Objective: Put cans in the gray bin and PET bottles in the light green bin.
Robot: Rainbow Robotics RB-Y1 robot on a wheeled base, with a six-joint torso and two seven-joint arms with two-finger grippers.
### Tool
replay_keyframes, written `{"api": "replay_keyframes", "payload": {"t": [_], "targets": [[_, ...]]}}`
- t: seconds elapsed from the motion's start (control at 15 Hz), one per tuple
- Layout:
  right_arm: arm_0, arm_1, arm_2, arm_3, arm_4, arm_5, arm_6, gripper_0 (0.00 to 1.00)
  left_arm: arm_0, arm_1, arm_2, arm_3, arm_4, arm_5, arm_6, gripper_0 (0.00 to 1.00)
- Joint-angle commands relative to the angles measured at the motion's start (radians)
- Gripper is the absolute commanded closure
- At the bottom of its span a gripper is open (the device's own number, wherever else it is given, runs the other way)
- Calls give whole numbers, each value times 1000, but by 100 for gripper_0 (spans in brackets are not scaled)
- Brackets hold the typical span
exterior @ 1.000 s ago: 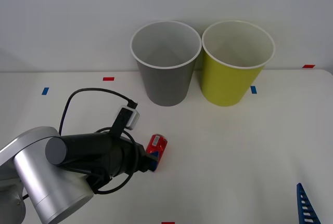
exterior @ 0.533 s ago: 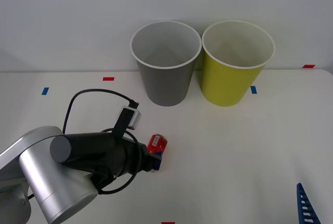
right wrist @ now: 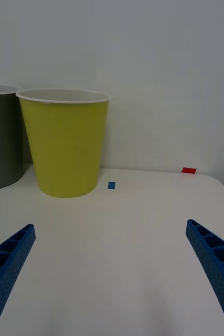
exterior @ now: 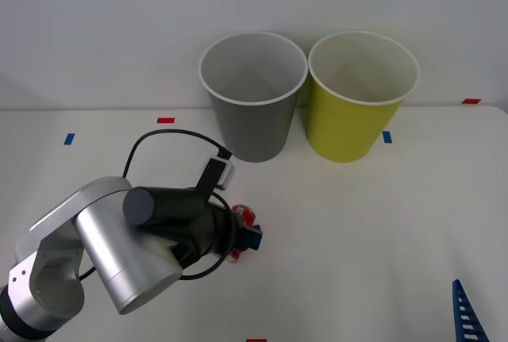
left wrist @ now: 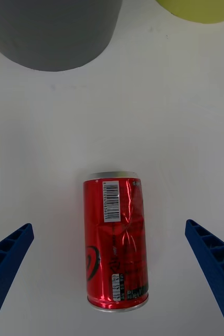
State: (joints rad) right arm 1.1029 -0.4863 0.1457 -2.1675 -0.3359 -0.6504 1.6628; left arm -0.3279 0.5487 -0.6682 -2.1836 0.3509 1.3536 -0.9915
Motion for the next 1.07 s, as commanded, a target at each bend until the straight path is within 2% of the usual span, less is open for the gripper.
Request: {"api": "replay_keyframes", "payload": {"t": [0.07, 0.33, 0.67, 1.07], "targets": [[0, 0, 0, 0, 0, 0, 0, 0, -59, -50, -19, 96, 0, 1, 13, 0], [0, 0, 0, 0, 0, 0, 0, 0, -80, -85, -19, 153, -1, 9, 33, 0], [0, 0, 0, 0, 0, 0, 0, 0, -89, -93, -19, 154, 16, 114, 54, 0], [0, 0, 0, 0, 0, 0, 0, 0, -91, -142, -19, 186, 8, 127, 56, 0]]}}
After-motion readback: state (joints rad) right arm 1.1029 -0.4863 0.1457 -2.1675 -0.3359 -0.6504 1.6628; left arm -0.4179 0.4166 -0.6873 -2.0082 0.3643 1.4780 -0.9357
